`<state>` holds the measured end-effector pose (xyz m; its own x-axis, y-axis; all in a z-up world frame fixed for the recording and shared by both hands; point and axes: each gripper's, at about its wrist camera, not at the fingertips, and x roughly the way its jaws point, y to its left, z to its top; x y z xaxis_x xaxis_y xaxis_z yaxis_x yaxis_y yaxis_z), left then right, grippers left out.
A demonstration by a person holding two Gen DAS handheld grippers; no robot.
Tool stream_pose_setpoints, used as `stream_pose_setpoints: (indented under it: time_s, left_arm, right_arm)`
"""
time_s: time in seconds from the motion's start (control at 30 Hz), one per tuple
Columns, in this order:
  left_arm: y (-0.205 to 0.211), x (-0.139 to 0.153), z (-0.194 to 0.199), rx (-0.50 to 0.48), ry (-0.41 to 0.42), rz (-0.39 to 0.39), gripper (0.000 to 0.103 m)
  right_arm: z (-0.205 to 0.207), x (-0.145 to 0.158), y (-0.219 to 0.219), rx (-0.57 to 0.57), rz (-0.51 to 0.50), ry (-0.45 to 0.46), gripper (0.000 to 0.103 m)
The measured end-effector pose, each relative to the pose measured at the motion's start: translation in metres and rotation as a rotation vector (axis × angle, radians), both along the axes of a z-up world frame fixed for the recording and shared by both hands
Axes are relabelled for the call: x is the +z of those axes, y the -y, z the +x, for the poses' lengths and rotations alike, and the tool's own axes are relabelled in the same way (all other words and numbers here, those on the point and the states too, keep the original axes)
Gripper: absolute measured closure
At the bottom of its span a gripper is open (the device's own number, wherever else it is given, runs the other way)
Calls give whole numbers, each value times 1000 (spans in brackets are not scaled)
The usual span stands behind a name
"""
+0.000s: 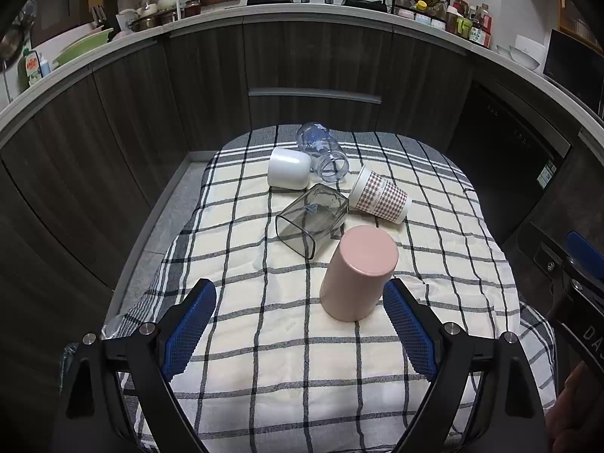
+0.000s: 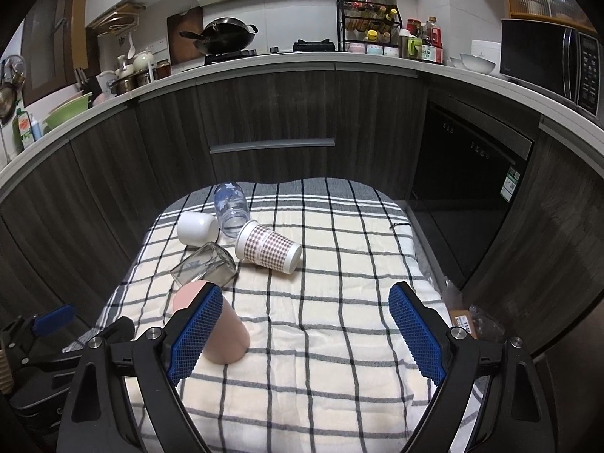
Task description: Flip cup upside down
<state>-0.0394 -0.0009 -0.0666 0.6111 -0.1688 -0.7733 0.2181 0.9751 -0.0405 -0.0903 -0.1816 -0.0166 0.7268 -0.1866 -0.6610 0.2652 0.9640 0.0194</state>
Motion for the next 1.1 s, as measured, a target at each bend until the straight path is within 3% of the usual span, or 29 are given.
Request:
stream_pose_setpoints:
  time_s: [1.1]
  left_arm:
    - [-1, 1, -1, -1, 13, 6, 12]
  right_arm:
    - [-4, 7, -3, -1, -9, 17, 13]
